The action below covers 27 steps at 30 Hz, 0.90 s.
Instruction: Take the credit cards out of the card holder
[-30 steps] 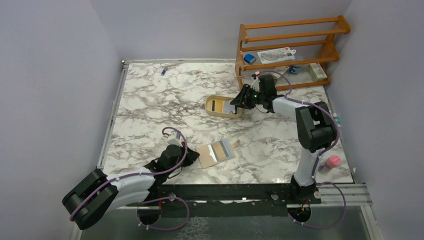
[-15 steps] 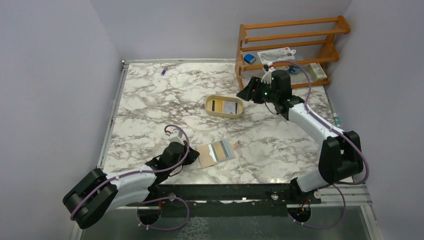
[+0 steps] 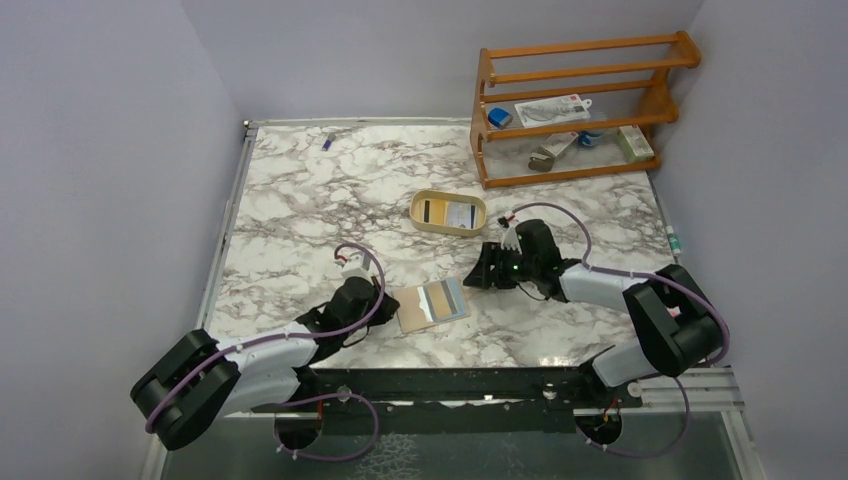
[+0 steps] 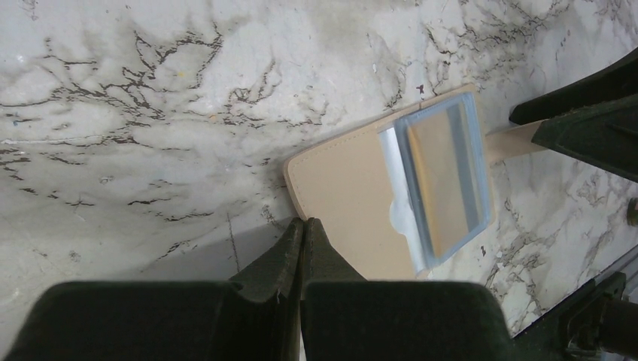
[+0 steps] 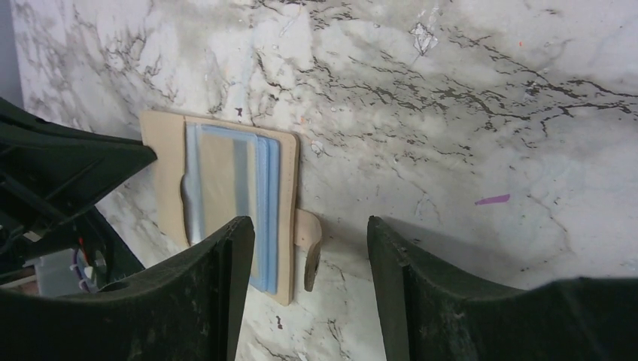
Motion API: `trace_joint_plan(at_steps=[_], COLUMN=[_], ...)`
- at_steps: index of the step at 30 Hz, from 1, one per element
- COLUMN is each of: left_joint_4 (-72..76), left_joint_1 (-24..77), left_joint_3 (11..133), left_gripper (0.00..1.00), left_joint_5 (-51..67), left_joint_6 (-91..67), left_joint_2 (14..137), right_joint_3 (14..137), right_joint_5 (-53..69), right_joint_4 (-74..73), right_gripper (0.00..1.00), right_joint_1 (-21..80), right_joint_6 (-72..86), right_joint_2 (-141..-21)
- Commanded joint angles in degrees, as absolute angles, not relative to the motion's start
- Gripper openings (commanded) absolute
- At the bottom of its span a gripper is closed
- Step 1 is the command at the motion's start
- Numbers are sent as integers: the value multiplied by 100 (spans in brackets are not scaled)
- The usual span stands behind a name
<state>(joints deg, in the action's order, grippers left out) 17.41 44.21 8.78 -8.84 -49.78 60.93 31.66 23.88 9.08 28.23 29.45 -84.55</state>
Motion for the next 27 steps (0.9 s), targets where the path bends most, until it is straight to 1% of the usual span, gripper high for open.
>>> trace_joint_plan(at_steps=[1,5,11,13,19,23,27], left_joint_4=[1552,1615,1609,1604,1626,1619,1580], left_joint_1=[4377,4375,4378,4378,4383,4378,4377], left_joint_3=[957,996,1020,1020,1011,994,967], left_gripper=[0,0,0,0,0,0,0], left_joint_5=[-1082,-1054,-1035,-1036,-1027,-1028,-1036], left_joint_6=[-4884,-4907,-4919,-4930,-4945,-4957,-4958], left_joint_2=[6205,6311,6351,6347,6351,6348,6277], right_joint_3=[2744,2429,2136,2092,1936,1867,1856], right_joint_5=[2601,2962,3208,3235,3546,3829,3764], right_joint_4=[1602,2235,2833,2899,3429,3903,3775], right_gripper=[62,62,59,56,43,41,42], right_joint_1=[2821,2821,2942,2963,2962,2975,3001], right_joint_6=[3069,3286,3538,3573,3788,4012,3932], right_joint_2=[-8451,-8712,-8966,-8999,-9282,-9585,-9582])
